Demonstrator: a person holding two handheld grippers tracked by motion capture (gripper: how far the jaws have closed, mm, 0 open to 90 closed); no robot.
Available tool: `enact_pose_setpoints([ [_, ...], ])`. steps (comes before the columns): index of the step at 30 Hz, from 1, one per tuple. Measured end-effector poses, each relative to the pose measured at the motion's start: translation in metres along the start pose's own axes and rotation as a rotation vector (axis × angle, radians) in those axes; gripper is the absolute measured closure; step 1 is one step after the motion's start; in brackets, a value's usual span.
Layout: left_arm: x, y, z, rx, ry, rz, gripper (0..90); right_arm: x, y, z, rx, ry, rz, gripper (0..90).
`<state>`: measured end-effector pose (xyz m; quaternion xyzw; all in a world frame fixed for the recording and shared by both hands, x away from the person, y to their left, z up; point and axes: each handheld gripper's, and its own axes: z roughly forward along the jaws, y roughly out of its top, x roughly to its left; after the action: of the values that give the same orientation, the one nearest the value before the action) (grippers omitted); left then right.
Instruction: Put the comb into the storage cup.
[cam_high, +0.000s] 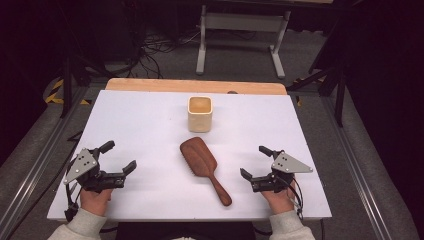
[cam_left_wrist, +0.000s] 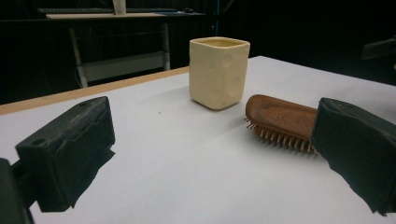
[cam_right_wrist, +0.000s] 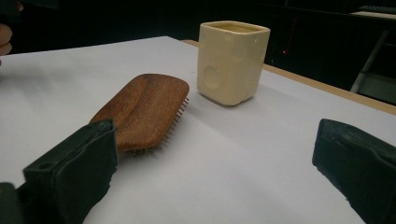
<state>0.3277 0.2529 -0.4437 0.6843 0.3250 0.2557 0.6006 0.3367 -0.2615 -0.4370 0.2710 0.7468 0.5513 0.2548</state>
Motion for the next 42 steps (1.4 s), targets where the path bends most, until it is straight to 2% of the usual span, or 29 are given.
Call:
enact_pose_setpoints([
  [1,-0.001,0.001,0.000,0.010,-0.001,0.015,0.9,0.000,0.000,0.000,0.000,0.002,0.001,0.9],
  [3,-0.001,0.001,0.000,0.010,-0.001,0.017,0.9,0.001,0.000,-0.001,0.000,0.003,0.001,0.9],
  [14,0.001,0.002,0.000,0.016,-0.007,-0.017,1.2,0.001,0.000,-0.002,-0.003,-0.003,0.002,0.6],
  [26,0.001,0.004,0.000,0.034,-0.022,-0.006,2.0,0.002,0.002,0.000,0.010,0.004,0.005,0.0],
  [36,0.001,0.004,0.000,0.050,-0.017,0.002,2.0,0.005,0.014,0.010,0.033,0.057,0.019,1.5],
  [42,0.002,0.004,0.000,0.051,-0.019,0.001,1.8,0.011,0.026,0.019,0.043,0.079,-0.011,2.8],
])
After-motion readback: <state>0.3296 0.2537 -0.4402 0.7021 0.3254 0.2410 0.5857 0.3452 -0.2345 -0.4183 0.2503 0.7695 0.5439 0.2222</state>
